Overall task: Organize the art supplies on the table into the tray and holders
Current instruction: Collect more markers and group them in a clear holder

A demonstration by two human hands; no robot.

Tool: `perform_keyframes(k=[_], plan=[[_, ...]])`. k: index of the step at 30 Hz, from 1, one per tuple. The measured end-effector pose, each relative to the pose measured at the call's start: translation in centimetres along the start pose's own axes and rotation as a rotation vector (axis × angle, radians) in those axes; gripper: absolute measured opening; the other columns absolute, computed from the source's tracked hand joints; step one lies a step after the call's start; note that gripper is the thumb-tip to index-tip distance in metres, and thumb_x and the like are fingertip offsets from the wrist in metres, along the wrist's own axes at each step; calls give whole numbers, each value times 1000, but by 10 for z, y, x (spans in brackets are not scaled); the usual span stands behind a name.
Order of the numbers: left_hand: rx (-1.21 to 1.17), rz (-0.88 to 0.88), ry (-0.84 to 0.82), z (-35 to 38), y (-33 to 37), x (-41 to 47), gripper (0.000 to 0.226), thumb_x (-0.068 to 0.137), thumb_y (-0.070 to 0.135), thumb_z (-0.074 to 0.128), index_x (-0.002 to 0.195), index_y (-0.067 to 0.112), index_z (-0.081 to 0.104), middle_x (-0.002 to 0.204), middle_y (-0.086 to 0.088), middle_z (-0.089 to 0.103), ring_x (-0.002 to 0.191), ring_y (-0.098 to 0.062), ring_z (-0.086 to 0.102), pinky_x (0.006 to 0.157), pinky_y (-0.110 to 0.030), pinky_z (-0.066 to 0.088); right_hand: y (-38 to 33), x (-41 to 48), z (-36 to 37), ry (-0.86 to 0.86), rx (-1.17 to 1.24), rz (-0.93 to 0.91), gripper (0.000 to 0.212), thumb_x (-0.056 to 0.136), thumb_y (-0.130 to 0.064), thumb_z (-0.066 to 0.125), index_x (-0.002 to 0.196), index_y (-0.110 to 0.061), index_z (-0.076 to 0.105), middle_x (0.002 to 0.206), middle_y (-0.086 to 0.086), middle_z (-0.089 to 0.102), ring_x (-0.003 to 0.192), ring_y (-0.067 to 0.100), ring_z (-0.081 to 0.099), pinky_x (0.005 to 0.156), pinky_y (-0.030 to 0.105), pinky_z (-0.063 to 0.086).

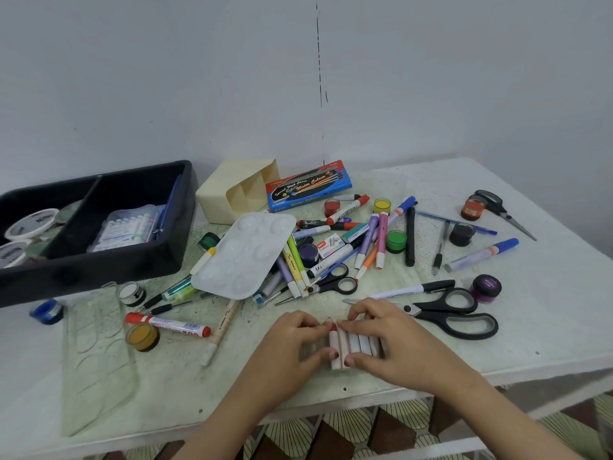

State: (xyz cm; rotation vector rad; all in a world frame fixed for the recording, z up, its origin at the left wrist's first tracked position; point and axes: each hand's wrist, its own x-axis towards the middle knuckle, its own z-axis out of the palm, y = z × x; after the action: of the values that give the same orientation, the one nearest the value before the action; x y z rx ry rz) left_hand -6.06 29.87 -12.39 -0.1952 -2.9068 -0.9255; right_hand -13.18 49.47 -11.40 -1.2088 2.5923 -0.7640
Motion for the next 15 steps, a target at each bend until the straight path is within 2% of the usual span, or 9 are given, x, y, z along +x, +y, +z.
perform_keyframes(k=[6, 15], plan=[[57, 27, 8, -2, 1, 1, 45, 84, 50, 60, 127, 35, 56, 100, 21, 46, 97, 3, 40, 82, -9, 31, -2, -3, 2, 19, -62, -12, 64, 77, -65, 42, 131, -32, 54, 120, -16, 44, 111, 2, 39, 90, 14, 26], [8, 13, -19, -5, -3, 1, 51, 77, 54, 66, 124, 36, 60, 103, 25, 48, 103, 6, 40, 86, -10, 33, -2, -2, 0, 34, -119, -20, 62, 78, -64, 43, 130, -32, 54, 120, -17, 49, 112, 5, 43, 94, 22, 31]])
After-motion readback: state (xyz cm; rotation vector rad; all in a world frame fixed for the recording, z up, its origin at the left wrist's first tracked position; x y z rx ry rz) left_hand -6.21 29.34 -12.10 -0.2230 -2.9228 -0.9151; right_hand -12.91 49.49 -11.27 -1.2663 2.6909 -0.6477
